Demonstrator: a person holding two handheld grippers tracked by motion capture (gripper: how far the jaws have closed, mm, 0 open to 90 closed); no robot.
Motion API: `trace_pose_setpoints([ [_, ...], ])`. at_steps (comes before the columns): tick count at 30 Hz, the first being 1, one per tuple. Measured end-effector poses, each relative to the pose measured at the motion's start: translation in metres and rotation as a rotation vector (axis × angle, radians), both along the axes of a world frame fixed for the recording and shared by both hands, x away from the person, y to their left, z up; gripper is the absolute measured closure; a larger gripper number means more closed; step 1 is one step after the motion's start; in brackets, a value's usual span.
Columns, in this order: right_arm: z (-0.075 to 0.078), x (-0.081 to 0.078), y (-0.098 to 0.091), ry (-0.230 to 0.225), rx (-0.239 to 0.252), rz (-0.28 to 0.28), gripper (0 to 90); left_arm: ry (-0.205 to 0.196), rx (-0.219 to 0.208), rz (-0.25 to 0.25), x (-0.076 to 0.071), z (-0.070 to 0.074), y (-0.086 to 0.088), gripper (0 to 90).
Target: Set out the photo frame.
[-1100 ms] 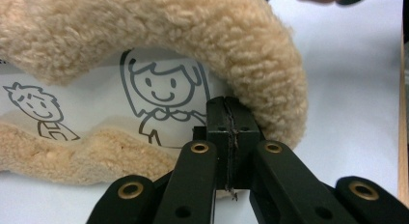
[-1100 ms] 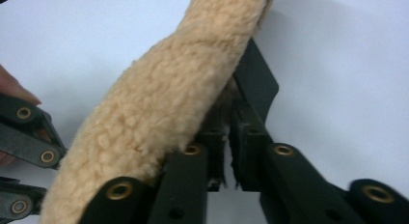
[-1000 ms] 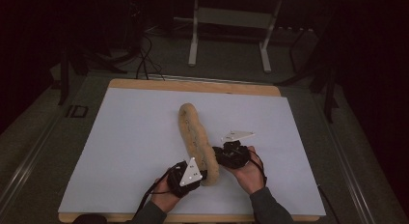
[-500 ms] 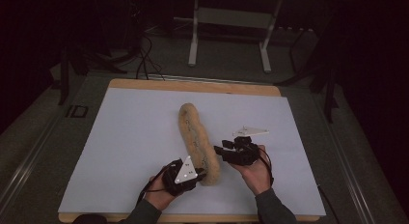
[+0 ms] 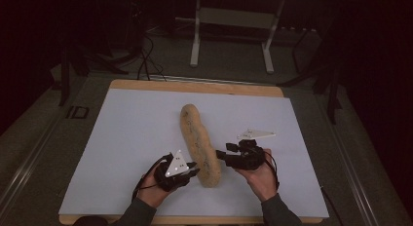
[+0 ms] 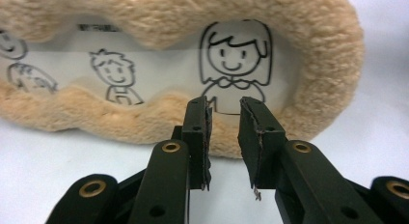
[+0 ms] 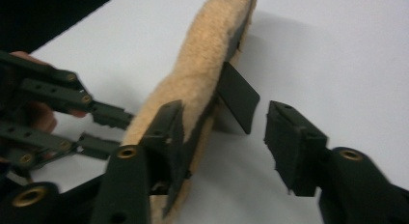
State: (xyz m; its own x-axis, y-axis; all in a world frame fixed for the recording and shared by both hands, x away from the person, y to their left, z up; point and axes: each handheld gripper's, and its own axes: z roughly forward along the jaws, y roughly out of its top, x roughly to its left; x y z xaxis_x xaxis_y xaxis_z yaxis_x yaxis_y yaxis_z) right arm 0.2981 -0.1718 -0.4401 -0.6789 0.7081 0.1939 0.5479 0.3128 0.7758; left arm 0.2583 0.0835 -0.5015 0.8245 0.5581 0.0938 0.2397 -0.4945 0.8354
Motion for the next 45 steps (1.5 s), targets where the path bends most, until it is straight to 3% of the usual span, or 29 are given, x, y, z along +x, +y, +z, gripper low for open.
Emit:
trace_pose_setpoints([
  [6,0.004,-0.01,0.004,-0.013,0.028,0.032,45.1,0.009,-0.009,0.029,0.004,0.002,0.009,73.7],
  [12,-0.001,-0.014,0.012,-0.005,0.02,0.053,31.9,0.012,-0.023,0.053,0.006,0.004,0.015,73.1],
  [19,-0.015,-0.015,0.022,0.029,-0.02,0.046,35.0,0.019,-0.025,0.072,0.009,0.003,0.02,73.1],
  [26,-0.026,-0.018,0.031,0.047,-0.036,0.054,28.5,0.023,-0.022,0.083,0.011,0.004,0.023,72.9],
  [34,-0.039,-0.017,0.034,0.082,-0.07,0.051,34.3,0.033,-0.036,0.105,0.015,0.004,0.028,71.9],
  [45,-0.039,-0.02,0.036,0.078,-0.071,0.081,51.4,0.033,-0.054,0.138,0.017,0.006,0.037,71.5],
])
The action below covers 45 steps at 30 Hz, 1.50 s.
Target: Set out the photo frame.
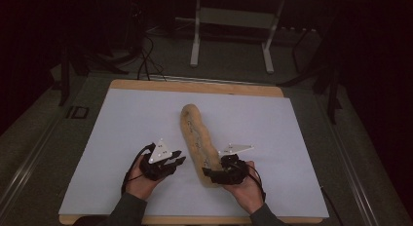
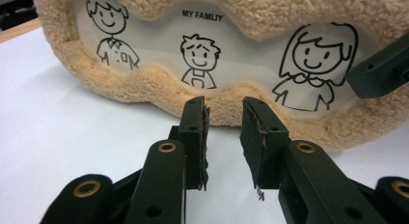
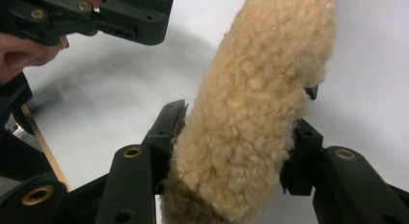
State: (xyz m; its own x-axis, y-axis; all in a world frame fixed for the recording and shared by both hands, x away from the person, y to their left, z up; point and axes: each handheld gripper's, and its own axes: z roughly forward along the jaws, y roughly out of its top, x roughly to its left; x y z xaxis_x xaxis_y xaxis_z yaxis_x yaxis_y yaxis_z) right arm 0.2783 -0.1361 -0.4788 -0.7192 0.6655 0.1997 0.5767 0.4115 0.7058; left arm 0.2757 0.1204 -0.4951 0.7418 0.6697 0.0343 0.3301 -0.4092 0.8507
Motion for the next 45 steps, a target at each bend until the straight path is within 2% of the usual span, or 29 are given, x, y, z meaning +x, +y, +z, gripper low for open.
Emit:
trace_pose_setpoints([
  [11,0.002,0.0,-0.003,-0.012,-0.021,0.003,54.7,0.003,-0.006,0.023,0.003,0.002,0.006,70.6],
  [15,0.002,0.001,-0.006,-0.021,-0.032,0.015,56.8,0.002,-0.019,0.048,0.004,0.003,0.013,70.0],
  [21,0.003,0.005,-0.018,-0.019,-0.021,0.015,62.3,0.004,-0.026,0.073,0.005,0.004,0.017,69.9],
  [26,0.002,0.009,-0.025,-0.015,-0.006,0.04,62.8,0.002,-0.024,0.099,0.007,0.004,0.02,68.9],
  [30,0.002,0.01,-0.029,-0.017,-0.005,0.056,63.4,0.007,-0.031,0.139,0.008,0.004,0.025,68.6],
  [37,0.004,0.011,-0.03,-0.033,-0.031,0.072,63.5,0.014,-0.053,0.191,0.011,0.005,0.034,68.0],
  [45,0.006,0.012,-0.036,-0.067,-0.062,0.047,62.2,0.017,-0.048,0.205,0.012,0.005,0.034,66.6],
])
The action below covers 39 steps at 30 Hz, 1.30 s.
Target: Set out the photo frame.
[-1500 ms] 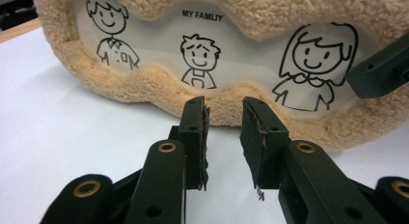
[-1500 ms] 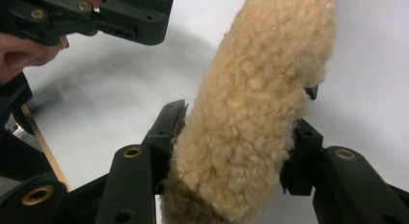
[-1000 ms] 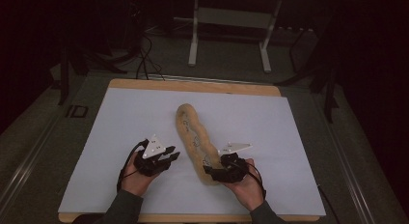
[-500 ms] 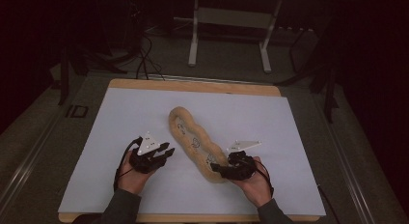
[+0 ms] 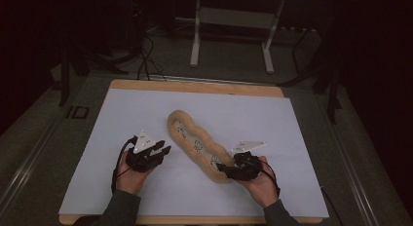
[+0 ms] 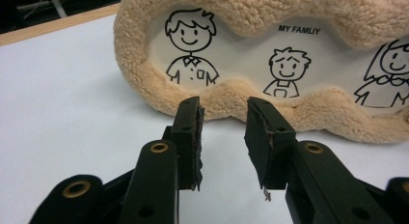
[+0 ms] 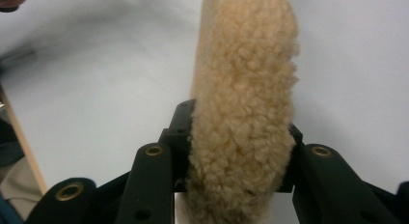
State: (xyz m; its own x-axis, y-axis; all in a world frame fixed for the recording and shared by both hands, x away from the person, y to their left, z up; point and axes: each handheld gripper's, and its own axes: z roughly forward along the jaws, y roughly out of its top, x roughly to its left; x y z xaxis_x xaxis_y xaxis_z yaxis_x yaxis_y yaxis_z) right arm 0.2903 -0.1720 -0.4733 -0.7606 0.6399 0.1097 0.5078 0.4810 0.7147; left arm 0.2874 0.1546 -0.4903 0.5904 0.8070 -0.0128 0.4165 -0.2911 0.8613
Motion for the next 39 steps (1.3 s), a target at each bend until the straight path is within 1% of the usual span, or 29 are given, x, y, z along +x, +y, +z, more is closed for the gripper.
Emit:
trace_pose_setpoints([
  [3,0.001,0.0,-0.002,-0.02,-0.016,-0.014,61.7,0.001,0.004,0.007,0.0,0.0,0.0,66.4],
  [8,0.002,0.001,-0.006,-0.029,-0.03,-0.027,61.0,0.003,0.005,0.015,0.002,-0.001,0.001,65.9],
  [12,0.002,0.002,-0.009,-0.047,-0.047,-0.034,60.9,0.008,0.003,0.026,0.003,-0.001,0.002,65.0],
  [14,0.002,0.002,-0.01,-0.048,-0.046,-0.036,60.9,0.01,-0.002,0.036,0.004,-0.002,0.003,64.0],
  [19,0.004,0.002,-0.014,-0.06,-0.061,-0.044,60.7,0.014,-0.005,0.06,0.007,-0.003,0.006,63.4],
  [21,0.004,0.002,-0.015,-0.065,-0.067,-0.046,60.6,0.014,0.004,0.076,0.009,-0.004,0.008,63.2],
  [25,0.004,0.002,-0.017,-0.08,-0.084,-0.052,60.5,0.009,0.026,0.096,0.013,-0.007,0.011,62.8],
  [26,0.004,0.002,-0.017,-0.08,-0.084,-0.052,60.5,0.009,0.026,0.096,0.013,-0.007,0.011,62.7],
  [27,0.005,0.002,-0.018,-0.084,-0.09,-0.052,60.4,-0.001,0.038,0.106,0.016,-0.012,0.012,62.7],
  [29,0.005,0.002,-0.021,-0.089,-0.094,-0.06,60.3,0.018,0.038,0.116,0.02,-0.016,0.014,62.7],
  [30,0.005,0.003,-0.022,-0.089,-0.094,-0.063,60.3,0.021,0.041,0.121,0.021,-0.017,0.014,62.7],
  [32,0.005,0.003,-0.023,-0.087,-0.091,-0.067,60.3,0.017,0.027,0.117,0.022,-0.016,0.015,62.6],
  [33,0.004,0.003,-0.024,-0.09,-0.092,-0.069,60.5,0.009,0.021,0.117,0.022,-0.016,0.016,62.6],
  [35,0.004,0.003,-0.025,-0.091,-0.092,-0.069,61.0,0.002,0.025,0.118,0.024,-0.016,0.016,62.5],
  [37,0.004,0.002,-0.025,-0.095,-0.095,-0.069,61.0,0.004,0.02,0.123,0.027,-0.017,0.017,62.5],
  [39,0.004,0.002,-0.025,-0.094,-0.094,-0.072,61.0,0.011,0.001,0.123,0.03,-0.017,0.019,62.5],
])
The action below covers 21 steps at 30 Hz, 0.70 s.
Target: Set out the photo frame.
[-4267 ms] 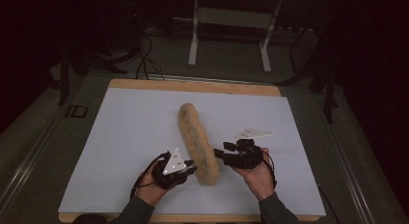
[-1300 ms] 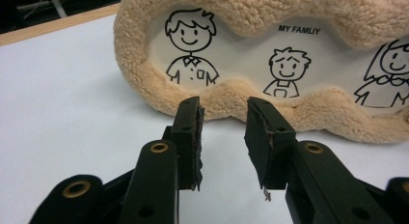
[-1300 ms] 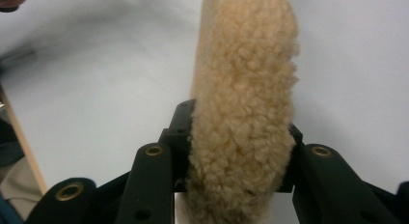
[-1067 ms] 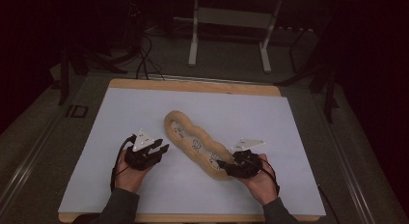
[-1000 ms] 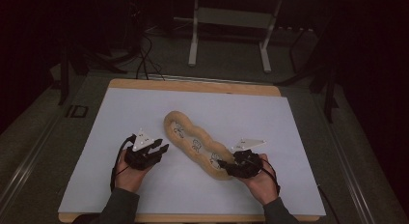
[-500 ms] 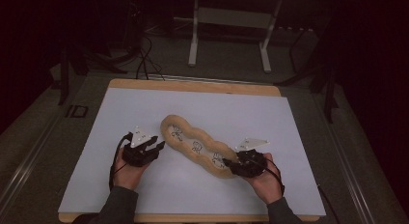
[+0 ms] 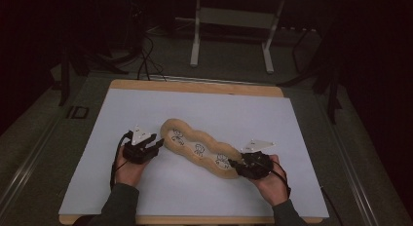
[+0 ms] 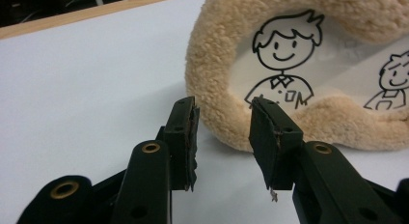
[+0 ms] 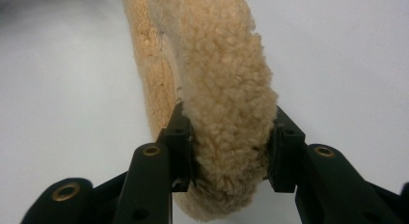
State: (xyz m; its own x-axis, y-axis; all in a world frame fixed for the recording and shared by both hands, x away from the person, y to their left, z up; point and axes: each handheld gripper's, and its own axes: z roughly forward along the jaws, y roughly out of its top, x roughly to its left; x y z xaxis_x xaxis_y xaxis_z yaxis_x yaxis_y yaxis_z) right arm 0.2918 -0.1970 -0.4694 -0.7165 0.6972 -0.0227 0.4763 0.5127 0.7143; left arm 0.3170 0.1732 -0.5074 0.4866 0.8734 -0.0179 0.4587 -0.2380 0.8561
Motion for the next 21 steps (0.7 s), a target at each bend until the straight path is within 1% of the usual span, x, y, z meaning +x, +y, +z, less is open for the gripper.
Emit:
trace_pose_setpoints([
  [2,0.0,0.0,-0.001,0.001,0.004,-0.001,61.0,-0.004,-0.028,0.003,0.003,0.0,0.002,62.3],
  [5,-0.002,0.0,-0.001,0.001,0.013,-0.007,60.9,-0.003,-0.028,0.006,0.005,0.0,0.002,61.4],
  [7,-0.002,-0.001,-0.001,0.007,0.018,-0.014,60.7,-0.01,-0.038,0.003,0.011,0.001,0.0,61.2],
  [10,-0.004,-0.002,-0.002,0.017,0.028,-0.022,60.4,-0.02,-0.008,0.002,0.015,0.001,-0.007,59.3],
  [12,-0.006,-0.002,-0.003,0.025,0.035,-0.028,60.2,-0.038,-0.02,-0.006,0.018,-0.001,-0.009,58.9],
  [13,-0.007,-0.003,-0.003,0.031,0.041,-0.035,60.1,-0.037,-0.018,-0.005,0.02,-0.002,-0.009,58.4],
  [14,-0.008,-0.003,-0.003,0.033,0.045,-0.039,60.0,-0.037,-0.002,0.005,0.022,-0.002,-0.01,57.5],
  [15,-0.009,-0.003,-0.002,0.034,0.043,-0.042,59.8,-0.032,-0.002,0.014,0.025,-0.003,-0.01,57.4],
  [17,-0.01,-0.004,-0.003,0.036,0.041,-0.047,59.7,-0.029,-0.021,0.022,0.028,-0.003,-0.009,57.4],
  [19,-0.011,-0.005,-0.004,0.037,0.048,-0.052,59.6,-0.019,-0.04,0.015,0.031,-0.003,-0.01,56.1],
  [20,-0.012,-0.006,-0.004,0.039,0.053,-0.056,59.7,-0.011,-0.044,0.004,0.033,-0.003,-0.011,54.8],
  [21,-0.013,-0.006,-0.004,0.038,0.053,-0.058,59.8,-0.01,-0.039,-0.003,0.034,-0.003,-0.012,54.5],
])
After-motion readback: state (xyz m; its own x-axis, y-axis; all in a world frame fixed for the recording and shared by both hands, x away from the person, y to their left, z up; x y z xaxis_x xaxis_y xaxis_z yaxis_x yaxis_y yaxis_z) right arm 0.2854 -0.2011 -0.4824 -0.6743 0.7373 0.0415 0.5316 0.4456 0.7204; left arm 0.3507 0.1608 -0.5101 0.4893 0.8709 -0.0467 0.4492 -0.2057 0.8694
